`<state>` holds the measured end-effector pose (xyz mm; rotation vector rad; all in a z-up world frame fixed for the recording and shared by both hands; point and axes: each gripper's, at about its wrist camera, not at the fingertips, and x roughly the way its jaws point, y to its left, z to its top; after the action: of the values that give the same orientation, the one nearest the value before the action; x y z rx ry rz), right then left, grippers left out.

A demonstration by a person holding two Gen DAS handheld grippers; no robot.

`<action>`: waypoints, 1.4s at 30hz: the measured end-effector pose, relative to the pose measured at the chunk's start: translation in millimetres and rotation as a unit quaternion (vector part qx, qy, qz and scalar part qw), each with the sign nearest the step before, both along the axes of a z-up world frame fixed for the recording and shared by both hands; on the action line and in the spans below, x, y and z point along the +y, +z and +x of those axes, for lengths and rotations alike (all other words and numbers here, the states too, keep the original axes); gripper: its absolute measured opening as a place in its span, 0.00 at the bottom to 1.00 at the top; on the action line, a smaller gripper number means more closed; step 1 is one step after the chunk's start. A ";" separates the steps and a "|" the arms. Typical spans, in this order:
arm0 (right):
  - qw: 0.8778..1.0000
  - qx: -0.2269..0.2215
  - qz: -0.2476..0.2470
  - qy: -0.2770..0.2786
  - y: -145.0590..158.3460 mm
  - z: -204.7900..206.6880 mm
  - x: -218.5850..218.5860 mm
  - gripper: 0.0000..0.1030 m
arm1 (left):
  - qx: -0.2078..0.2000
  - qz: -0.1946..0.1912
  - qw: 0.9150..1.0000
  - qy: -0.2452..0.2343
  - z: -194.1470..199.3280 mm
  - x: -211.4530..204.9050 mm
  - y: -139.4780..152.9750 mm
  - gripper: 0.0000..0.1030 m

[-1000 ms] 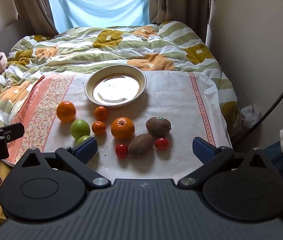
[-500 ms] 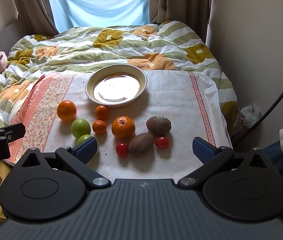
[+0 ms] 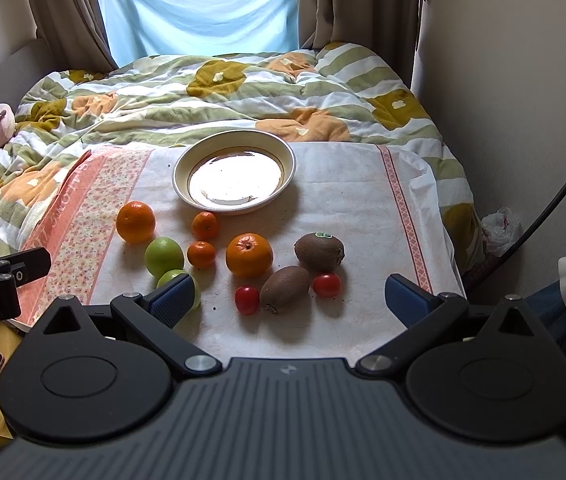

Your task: Organize fruits

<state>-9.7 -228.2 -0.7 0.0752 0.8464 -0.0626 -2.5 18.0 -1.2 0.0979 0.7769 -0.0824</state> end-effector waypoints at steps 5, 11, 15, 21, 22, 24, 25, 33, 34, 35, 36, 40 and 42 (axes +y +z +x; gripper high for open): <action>1.000 -0.001 0.001 0.001 -0.7 -1.4 1.0 1.00 | 0.000 0.005 1.000 0.000 1.7 2.7 4.9 1.00; 1.000 0.000 0.002 0.000 7.6 -3.0 5.3 1.00 | 0.006 0.013 1.000 -0.013 5.5 4.3 12.1 1.00; 1.000 -0.003 0.004 -0.005 7.1 -4.3 5.0 1.00 | 0.010 0.022 0.999 -0.034 10.9 1.1 5.0 1.00; 1.000 0.001 0.014 -0.009 -11.9 5.6 -8.6 1.00 | 0.038 0.008 0.997 -0.062 23.2 -6.8 -26.0 1.00; 1.000 0.004 0.012 -0.008 -15.8 8.7 -11.9 1.00 | 0.044 0.006 0.997 -0.062 25.3 -9.2 -30.8 1.00; 1.000 0.009 0.009 -0.007 -25.6 17.1 -19.5 1.00 | 0.052 -0.002 0.997 -0.063 28.6 -14.5 -40.1 1.00; 1.000 0.012 0.009 -0.006 -31.3 22.7 -23.4 1.00 | 0.053 -0.005 0.997 -0.064 29.8 -17.1 -44.4 1.00; 0.999 0.036 0.013 0.019 -78.3 72.9 -49.7 1.00 | 0.086 -0.014 0.995 -0.038 57.9 -46.8 -89.0 0.97; 0.999 0.040 0.015 0.022 -84.8 80.7 -52.8 1.00 | 0.092 -0.010 0.995 -0.035 62.3 -51.4 -95.4 0.94; 0.999 0.043 0.018 0.025 -90.0 86.4 -55.6 1.00 | 0.099 -0.007 0.995 -0.033 67.1 -55.8 -102.6 0.92; 0.998 0.045 0.020 0.028 -94.7 91.8 -58.4 1.00 | 0.105 -0.006 0.994 -0.030 71.2 -59.3 -108.0 0.90; 0.997 0.058 0.022 0.043 -114.3 114.0 -68.7 1.00 | 0.122 -0.002 0.992 -0.013 84.4 -70.5 -130.8 0.86; 0.996 0.066 0.028 0.047 -124.7 123.9 -74.2 1.00 | 0.130 0.006 0.991 -0.005 90.0 -74.3 -139.8 0.85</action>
<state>114.2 -302.4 -125.4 0.0837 0.9828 0.0450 87.5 -56.3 -141.0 0.1035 1.0383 -0.1019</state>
